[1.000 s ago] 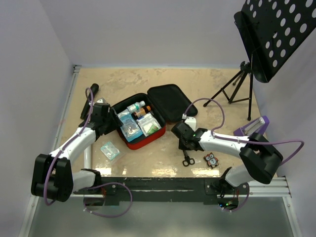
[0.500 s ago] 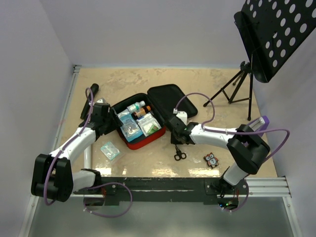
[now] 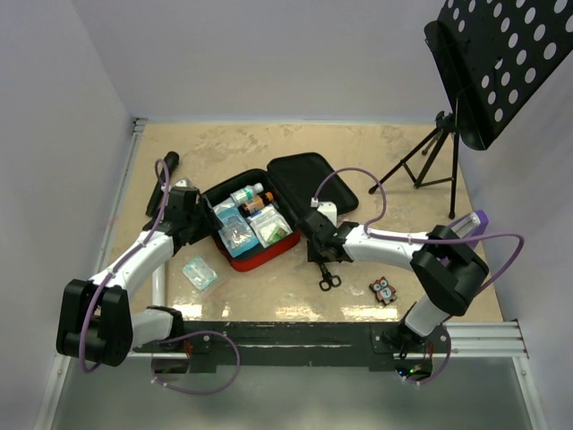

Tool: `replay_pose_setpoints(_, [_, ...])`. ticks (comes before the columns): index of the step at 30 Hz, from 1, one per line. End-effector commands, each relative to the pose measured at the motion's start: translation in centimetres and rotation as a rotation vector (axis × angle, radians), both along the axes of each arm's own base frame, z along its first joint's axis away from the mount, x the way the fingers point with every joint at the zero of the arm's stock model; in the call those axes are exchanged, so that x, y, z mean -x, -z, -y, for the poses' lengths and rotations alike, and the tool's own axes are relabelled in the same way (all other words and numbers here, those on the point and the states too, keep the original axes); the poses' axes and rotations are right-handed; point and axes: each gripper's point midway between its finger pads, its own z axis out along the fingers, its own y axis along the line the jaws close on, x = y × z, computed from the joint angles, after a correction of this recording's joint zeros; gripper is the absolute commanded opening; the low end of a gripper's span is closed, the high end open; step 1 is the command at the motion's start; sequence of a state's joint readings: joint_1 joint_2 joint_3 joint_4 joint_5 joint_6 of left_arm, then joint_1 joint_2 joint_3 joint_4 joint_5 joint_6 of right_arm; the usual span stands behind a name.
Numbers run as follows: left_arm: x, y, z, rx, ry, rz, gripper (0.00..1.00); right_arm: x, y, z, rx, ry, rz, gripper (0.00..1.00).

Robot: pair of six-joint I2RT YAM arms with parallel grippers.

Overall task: Organize the medicine kit
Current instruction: Pick up the scissors from the center of the board.

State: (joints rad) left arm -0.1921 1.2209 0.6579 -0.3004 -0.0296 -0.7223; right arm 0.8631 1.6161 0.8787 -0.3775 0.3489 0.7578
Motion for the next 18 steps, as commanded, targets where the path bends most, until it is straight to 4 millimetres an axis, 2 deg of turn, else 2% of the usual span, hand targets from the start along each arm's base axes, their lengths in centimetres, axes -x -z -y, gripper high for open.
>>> replay_pose_setpoints(1, [-0.7, -1.0, 0.1, 0.017, -0.002, 0.044, 0.62, 0.8, 0.5, 0.6, 0.033, -0.032, -0.019, 0.37])
replay_pose_setpoints(5, [-0.7, -1.0, 0.2, 0.017, 0.0, 0.045, 0.62, 1.3, 0.9, 0.9, 0.039, -0.037, -0.035, 0.34])
replay_pose_setpoints(11, [-0.7, -0.9, 0.2, 0.019, -0.002, 0.043, 0.62, 1.8, 0.1, 0.9, 0.026, -0.051, -0.033, 0.39])
replay_pose_setpoints(18, [-0.7, -0.9, 0.2, 0.02, -0.001, 0.041, 0.62, 2.1, 1.1, 1.1, 0.052, -0.069, -0.051, 0.28])
